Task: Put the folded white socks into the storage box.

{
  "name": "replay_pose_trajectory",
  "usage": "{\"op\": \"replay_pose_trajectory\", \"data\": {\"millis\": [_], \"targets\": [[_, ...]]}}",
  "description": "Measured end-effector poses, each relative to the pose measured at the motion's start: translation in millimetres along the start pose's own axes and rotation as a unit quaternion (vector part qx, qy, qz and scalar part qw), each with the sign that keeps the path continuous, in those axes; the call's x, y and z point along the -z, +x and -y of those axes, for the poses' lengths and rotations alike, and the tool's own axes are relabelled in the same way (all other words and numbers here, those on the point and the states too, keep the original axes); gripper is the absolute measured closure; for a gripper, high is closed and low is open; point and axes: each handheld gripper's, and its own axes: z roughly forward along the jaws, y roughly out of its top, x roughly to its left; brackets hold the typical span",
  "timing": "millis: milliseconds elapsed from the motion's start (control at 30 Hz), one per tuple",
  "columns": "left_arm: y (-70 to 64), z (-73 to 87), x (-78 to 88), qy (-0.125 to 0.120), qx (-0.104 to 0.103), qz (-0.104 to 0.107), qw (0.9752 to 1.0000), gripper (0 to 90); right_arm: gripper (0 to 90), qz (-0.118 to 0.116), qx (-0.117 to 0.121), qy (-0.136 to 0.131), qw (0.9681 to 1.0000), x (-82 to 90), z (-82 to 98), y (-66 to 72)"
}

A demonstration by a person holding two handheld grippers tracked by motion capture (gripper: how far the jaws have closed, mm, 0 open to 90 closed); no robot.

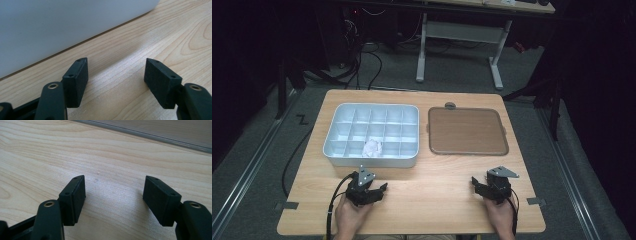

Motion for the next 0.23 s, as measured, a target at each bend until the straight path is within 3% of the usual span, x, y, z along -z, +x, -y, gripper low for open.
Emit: {"op": "replay_pose_trajectory", "data": {"millis": [233], "targets": [[-0.5, 0.2, 0.4, 0.0, 0.002, 0.0, 1.0, 35.0, 35.2, 0.0, 0.0, 0.0, 1.0, 0.0, 0.0, -0.1]]}}
